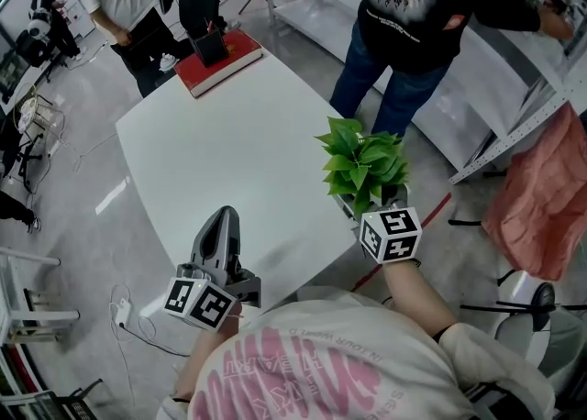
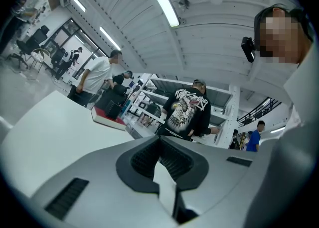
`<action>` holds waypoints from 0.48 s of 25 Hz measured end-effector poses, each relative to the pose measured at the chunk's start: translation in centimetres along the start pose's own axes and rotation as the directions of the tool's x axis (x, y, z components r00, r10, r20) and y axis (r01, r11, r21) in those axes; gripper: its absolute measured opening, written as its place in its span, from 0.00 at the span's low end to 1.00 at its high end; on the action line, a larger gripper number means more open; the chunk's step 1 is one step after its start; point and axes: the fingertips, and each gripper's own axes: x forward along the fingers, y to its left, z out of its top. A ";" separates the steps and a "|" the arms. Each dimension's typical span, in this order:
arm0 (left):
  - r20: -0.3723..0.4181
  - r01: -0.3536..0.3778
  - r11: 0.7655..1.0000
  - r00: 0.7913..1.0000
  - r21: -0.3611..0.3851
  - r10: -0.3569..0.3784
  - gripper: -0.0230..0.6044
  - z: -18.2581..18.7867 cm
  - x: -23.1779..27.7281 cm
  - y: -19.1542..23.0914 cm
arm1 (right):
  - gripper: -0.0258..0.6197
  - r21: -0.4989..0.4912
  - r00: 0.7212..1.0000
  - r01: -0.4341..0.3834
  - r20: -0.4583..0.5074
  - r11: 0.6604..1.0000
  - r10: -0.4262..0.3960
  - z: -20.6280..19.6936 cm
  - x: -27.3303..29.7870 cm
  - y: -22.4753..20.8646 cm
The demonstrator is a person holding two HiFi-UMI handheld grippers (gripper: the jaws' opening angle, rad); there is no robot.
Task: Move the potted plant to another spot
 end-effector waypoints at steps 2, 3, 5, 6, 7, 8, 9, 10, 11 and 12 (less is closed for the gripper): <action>0.000 -0.008 1.000 1.000 -0.002 0.008 0.08 0.1 0.2 -0.1 | 0.81 0.000 1.000 0.002 -0.008 1.000 -0.002 0.0 0.1 -0.3; 0.001 -0.013 1.000 1.000 -0.002 0.013 0.08 0.1 0.6 -0.2 | 0.81 -0.001 1.000 0.001 -0.013 1.000 -0.001 0.1 0.2 -0.7; 0.007 -0.024 1.000 1.000 -0.001 0.024 0.08 0.0 1.2 -0.4 | 0.81 -0.007 1.000 -0.001 -0.022 1.000 0.001 -0.1 0.5 -1.4; 0.010 -0.026 1.000 1.000 -0.001 0.026 0.08 -0.2 1.4 -0.5 | 0.81 -0.010 1.000 -0.001 -0.026 1.000 0.001 -0.4 0.5 -1.8; 0.012 -0.027 1.000 1.000 0.000 0.027 0.08 -0.5 1.5 -0.6 | 0.81 -0.011 1.000 0.000 -0.030 1.000 0.000 -0.7 0.6 -2.1; 0.012 -0.027 1.000 1.000 0.000 0.027 0.08 -0.7 1.6 -0.6 | 0.81 -0.011 0.999 0.001 -0.033 1.000 -0.001 -1.0 0.6 -2.3; 0.012 -0.028 1.000 1.000 0.000 0.028 0.08 -0.9 1.6 -0.6 | 0.81 -0.011 0.999 0.002 -0.037 1.000 -0.003 -1.2 0.6 -2.5; 0.011 -0.028 1.000 1.000 -0.001 0.028 0.08 -1.0 1.6 -0.6 | 0.81 -0.011 0.999 0.003 -0.040 1.000 -0.003 -1.4 0.6 -2.5; 0.010 -0.028 1.000 1.000 -0.002 0.028 0.08 -1.0 1.5 -0.6 | 0.81 -0.011 0.999 0.003 -0.044 1.000 -0.004 -1.5 0.5 -2.4; 0.009 -0.028 1.000 1.000 -0.002 0.028 0.08 -1.1 1.3 -0.7 | 0.81 -0.011 0.999 0.004 -0.047 1.000 -0.004 -1.7 0.4 -2.3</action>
